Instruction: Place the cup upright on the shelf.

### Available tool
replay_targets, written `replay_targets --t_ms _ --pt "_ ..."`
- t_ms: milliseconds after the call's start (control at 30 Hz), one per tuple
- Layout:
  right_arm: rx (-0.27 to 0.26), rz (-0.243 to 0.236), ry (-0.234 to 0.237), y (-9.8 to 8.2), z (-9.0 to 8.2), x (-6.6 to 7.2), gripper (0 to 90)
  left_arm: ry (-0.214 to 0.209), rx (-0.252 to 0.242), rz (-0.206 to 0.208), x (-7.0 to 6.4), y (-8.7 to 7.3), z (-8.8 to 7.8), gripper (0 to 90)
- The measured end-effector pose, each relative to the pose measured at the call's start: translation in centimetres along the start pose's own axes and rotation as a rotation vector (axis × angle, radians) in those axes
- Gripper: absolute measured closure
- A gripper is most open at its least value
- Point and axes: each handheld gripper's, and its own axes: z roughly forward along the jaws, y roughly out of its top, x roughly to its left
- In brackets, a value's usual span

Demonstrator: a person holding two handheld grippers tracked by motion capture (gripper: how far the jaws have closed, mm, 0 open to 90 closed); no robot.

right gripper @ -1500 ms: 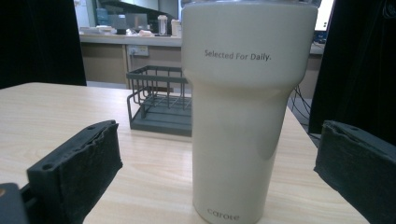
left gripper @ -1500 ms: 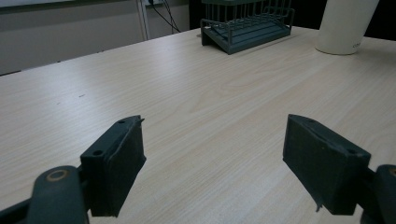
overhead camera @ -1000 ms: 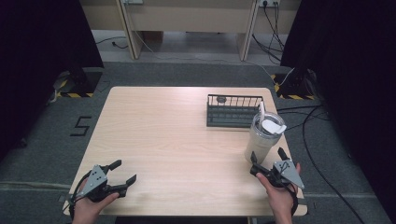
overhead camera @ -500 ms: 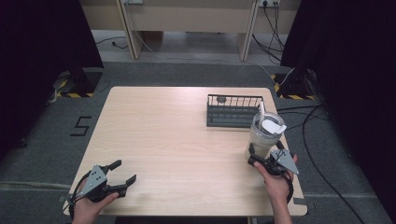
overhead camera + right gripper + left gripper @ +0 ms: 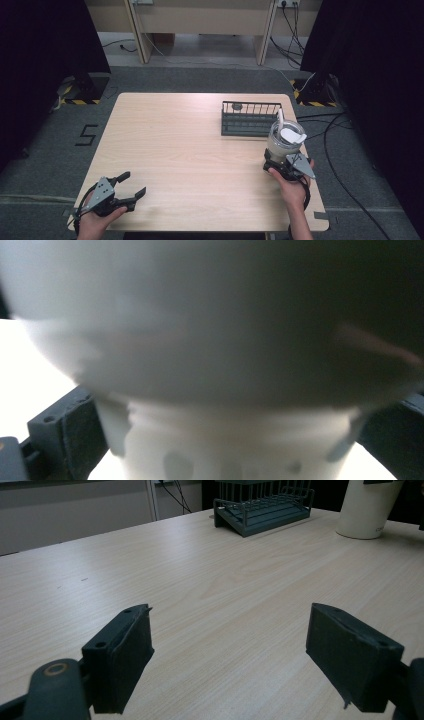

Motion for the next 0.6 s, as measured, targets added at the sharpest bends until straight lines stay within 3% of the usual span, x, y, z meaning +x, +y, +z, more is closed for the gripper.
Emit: replay_targets --t_ms 100,600 --pt "-0.029 0.006 0.019 0.07 0.22 0.12 9.3 0.0 0.0 0.001 0.0 0.0 -0.02 18.0" --pt "-0.007 0.003 0.028 0.46 0.06 0.07 9.7 -0.003 -0.001 -0.002 0.02 0.0 -0.01 18.8"
